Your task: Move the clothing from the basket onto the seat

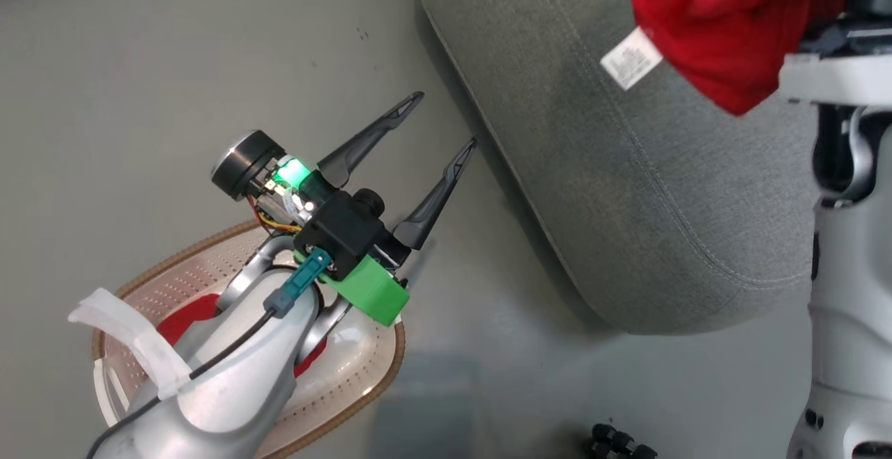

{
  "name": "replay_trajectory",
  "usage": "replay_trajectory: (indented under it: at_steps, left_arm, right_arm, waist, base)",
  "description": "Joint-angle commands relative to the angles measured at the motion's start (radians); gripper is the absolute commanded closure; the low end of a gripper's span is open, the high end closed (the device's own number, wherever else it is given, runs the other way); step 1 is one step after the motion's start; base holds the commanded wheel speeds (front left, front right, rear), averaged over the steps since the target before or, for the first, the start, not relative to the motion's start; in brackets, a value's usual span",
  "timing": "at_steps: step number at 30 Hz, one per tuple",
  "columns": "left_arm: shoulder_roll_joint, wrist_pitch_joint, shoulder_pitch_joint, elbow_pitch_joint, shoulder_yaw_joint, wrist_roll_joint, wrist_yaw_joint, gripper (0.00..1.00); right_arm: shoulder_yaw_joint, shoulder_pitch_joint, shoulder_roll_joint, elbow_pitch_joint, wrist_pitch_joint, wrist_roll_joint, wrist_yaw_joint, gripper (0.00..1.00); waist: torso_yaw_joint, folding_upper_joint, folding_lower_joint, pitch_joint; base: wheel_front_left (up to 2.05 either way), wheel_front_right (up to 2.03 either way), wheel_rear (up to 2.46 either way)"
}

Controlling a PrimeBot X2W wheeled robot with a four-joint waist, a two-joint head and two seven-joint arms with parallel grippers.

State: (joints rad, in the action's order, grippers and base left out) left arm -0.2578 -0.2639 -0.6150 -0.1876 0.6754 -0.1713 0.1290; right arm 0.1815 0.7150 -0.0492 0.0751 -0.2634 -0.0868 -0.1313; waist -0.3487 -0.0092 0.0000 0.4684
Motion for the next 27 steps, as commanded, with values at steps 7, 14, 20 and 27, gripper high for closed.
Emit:
replay_trajectory:
  at_steps: [7, 14, 20, 27]
  left_arm:
    - [-0.048, 0.0, -0.05, 0.025, -0.001, 0.014, 0.003, 0.0]
    - [-0.079, 0.005, -0.077, 0.048, -0.006, 0.02, 0.002, 0.0]
    - [-0.101, 0.011, -0.083, 0.063, -0.006, 0.02, -0.001, 0.0]
    - [-0.112, 0.012, -0.079, 0.07, 0.0, 0.02, -0.009, 0.0]
  right_arm:
    - [0.099, 0.208, -0.025, 0.04, -0.002, 0.071, 0.001, 1.0]
    - [0.204, 0.35, -0.094, 0.158, -0.002, 0.093, 0.001, 1.0]
    - [0.277, 0.396, -0.112, 0.298, -0.002, 0.118, 0.001, 1.0]
    - [0.302, 0.35, -0.071, 0.42, -0.002, 0.133, 0.001, 1.0]
  waist:
    - [0.045, 0.0092, 0.0, 0.164]
    - [0.062, 0.0092, 0.0, 0.246]
    - [0.065, 0.0092, 0.0, 0.286]
    - [0.059, 0.0092, 0.0, 0.302]
  base:
    - [0.0, 0.0, 0.0]
    - [0.0, 0.0, 0.0]
    - [0.0, 0.0, 0.0]
    - [0.0, 0.0, 0.0]
